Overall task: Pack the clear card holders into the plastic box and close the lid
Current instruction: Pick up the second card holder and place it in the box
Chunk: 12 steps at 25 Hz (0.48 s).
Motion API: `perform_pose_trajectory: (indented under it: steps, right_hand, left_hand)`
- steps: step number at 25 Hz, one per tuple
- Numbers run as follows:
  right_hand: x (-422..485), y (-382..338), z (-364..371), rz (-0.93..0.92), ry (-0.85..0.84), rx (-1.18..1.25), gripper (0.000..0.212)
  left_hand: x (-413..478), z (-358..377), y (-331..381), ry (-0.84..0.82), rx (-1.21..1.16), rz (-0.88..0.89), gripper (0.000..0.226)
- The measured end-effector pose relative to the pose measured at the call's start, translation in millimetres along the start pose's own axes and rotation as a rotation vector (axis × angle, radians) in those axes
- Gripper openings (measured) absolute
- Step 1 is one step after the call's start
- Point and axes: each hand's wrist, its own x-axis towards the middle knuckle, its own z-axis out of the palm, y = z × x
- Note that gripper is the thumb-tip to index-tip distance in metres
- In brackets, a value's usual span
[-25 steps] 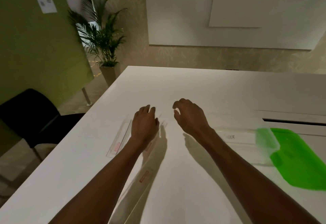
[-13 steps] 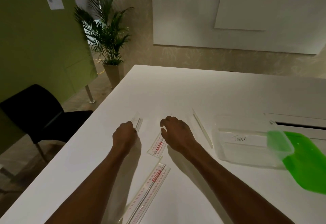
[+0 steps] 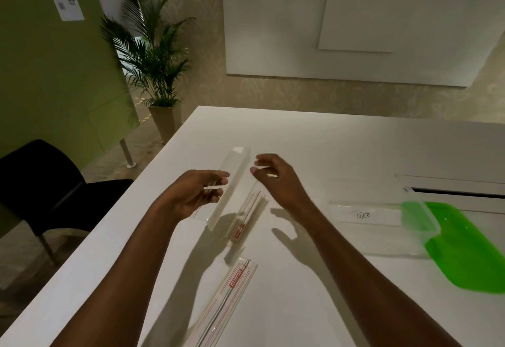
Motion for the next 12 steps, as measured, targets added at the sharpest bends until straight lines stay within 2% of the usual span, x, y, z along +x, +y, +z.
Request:
perform_pose_trajectory:
  steps: [2,5,9,12]
  right_hand:
    - [9,-4,-17,0.09,-0.096,0.193,0.062]
    - [14,-2,-31,0.132,-0.156,0.337,0.08]
    - [10,0,-35,0.157,-0.26,0.638,0.064]
    - [2,-7,-37,0.124,-0.203,0.71,0.05]
  left_hand:
    - [-7,8,3,-0.157,-0.131,-0.125,0.02]
    - [-14,17,1,-0.35,-0.228,-0.298,0.044]
    - [-16,31,-4,-0.524,-0.24,-0.452,0.046]
    - [-19,38,-2,-0.568,-0.223,-0.444,0.047]
